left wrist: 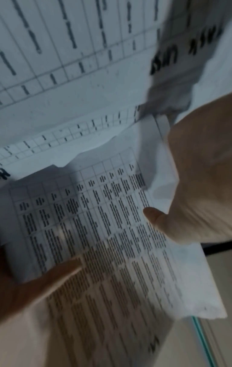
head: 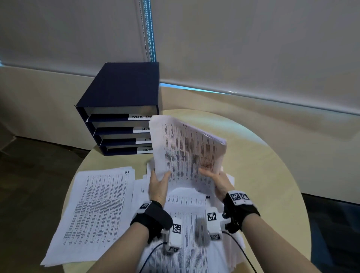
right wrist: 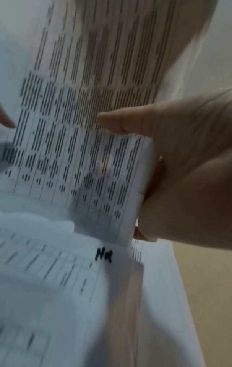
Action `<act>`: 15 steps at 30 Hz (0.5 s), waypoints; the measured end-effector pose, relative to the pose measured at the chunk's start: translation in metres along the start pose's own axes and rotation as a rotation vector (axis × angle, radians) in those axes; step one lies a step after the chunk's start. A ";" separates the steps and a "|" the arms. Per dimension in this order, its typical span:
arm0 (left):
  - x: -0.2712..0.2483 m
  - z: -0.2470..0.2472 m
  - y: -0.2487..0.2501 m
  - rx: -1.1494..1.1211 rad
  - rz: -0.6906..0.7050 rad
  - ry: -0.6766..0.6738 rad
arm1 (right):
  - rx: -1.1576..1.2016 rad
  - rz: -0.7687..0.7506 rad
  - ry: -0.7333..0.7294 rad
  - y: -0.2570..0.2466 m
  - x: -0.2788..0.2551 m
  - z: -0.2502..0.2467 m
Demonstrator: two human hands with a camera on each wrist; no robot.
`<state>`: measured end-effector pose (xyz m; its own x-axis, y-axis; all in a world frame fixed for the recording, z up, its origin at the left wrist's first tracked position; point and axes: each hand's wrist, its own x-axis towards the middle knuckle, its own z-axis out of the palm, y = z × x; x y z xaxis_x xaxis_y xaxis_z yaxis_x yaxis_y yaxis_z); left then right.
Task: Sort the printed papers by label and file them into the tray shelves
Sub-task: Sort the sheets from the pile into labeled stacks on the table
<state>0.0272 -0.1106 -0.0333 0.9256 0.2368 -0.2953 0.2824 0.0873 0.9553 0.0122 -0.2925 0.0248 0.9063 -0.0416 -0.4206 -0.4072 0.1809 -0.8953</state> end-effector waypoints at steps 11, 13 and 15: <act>0.024 0.003 0.010 0.315 0.120 -0.136 | -0.213 0.011 0.319 0.026 0.034 -0.025; 0.024 -0.004 0.013 0.391 0.186 -0.152 | -0.263 0.018 0.343 0.016 0.052 -0.038; 0.023 -0.015 0.012 0.532 0.249 -0.204 | -0.257 0.027 0.341 0.004 0.074 -0.045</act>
<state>0.0480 -0.0892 -0.0283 0.9945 -0.0059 -0.1045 0.0904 -0.4536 0.8866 0.0721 -0.3390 -0.0167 0.8232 -0.3708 -0.4299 -0.4839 -0.0625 -0.8729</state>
